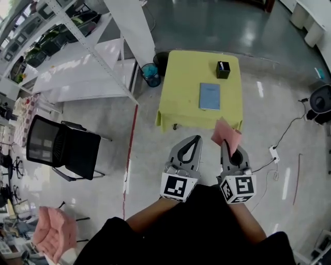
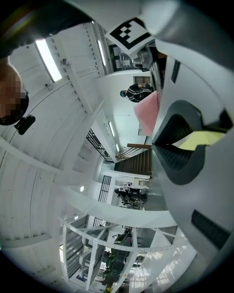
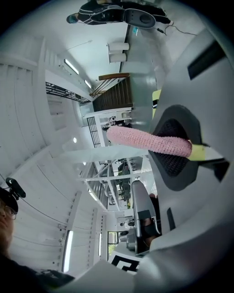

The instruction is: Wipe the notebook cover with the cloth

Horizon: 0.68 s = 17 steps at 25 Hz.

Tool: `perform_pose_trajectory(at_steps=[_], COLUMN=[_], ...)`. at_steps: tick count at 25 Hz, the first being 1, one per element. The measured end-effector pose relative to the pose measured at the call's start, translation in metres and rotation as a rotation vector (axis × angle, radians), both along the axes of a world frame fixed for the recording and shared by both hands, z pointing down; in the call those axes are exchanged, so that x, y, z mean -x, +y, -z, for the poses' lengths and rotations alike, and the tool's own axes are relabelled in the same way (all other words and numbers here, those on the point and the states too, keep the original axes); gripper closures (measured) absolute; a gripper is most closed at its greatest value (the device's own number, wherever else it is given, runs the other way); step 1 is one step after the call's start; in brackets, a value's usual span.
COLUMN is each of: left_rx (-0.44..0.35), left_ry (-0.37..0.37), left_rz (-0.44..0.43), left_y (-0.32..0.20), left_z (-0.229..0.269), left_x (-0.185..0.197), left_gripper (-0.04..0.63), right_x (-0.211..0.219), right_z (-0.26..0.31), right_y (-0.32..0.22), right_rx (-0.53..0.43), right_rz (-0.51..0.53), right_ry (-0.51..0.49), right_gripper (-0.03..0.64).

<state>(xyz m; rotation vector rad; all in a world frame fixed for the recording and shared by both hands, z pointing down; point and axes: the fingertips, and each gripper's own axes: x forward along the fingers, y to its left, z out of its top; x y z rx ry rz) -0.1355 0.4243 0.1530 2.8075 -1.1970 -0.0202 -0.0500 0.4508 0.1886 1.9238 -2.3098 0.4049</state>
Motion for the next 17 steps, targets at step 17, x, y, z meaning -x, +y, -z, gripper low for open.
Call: perform_pose_trajectory(at_steps=[17], left_rx=[0.015], left_ry=[-0.018], left_rz=[-0.005], left_y=[0.004], left_z=[-0.006], left_x=[-0.002], left_gripper=[0.589], right_x=[0.005], right_z=[0.009], right_y=[0.012], right_rx=[-0.004], right_rz=[0.022], right_ry=[0.081], right_gripper=[0.581])
